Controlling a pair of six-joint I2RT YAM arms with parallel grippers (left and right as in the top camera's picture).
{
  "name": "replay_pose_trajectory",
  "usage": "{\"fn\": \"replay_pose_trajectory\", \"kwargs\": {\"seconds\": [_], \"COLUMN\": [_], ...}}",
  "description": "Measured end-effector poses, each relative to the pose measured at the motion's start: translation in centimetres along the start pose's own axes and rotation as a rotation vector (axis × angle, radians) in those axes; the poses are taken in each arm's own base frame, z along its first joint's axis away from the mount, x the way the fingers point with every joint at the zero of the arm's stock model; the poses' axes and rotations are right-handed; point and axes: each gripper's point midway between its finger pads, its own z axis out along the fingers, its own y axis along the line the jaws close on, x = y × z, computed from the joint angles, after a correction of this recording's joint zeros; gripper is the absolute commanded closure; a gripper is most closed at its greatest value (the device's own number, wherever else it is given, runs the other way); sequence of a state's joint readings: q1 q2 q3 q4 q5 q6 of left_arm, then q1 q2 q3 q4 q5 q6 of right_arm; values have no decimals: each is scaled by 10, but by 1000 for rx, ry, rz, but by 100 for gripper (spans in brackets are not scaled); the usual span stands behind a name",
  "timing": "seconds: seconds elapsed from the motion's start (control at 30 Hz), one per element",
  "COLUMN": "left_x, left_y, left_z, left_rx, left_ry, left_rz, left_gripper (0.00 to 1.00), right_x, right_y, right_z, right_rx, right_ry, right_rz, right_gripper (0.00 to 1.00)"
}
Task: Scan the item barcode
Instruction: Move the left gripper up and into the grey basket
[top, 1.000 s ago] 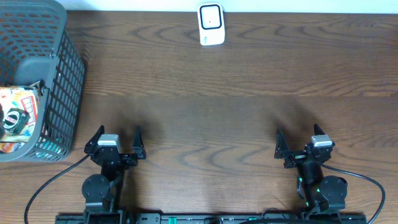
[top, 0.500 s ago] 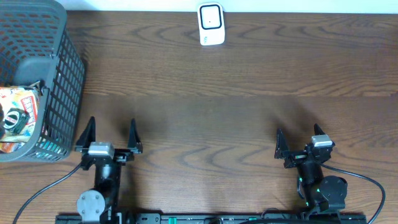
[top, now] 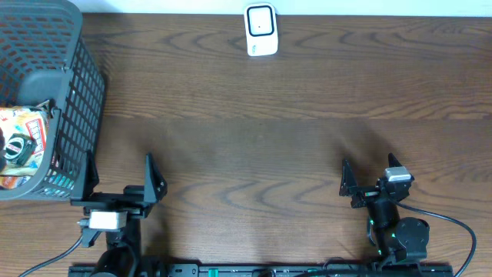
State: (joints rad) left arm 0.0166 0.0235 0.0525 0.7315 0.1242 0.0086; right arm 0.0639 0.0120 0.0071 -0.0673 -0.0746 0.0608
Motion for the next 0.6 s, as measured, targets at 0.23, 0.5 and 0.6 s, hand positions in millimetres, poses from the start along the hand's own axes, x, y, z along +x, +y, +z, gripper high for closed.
{"fn": "replay_pose_trajectory", "kwargs": {"seconds": [0.23, 0.5, 0.6], "left_x": [-11, -17, -15], "left_y": [2, -15, -18], "left_z": [33, 90, 101], "left_rx": [-12, 80, 103], "left_ry": [196, 517, 513], "left_rz": [-26, -93, -102], "left_gripper": [2, 2, 2], "right_x": [0, 0, 0], "right_y": [0, 0, 0], "right_z": [0, 0, 0], "right_rx": [0, 0, 0], "right_ry": [0, 0, 0], "right_rz": [0, 0, 0], "right_gripper": [1, 1, 1]}}
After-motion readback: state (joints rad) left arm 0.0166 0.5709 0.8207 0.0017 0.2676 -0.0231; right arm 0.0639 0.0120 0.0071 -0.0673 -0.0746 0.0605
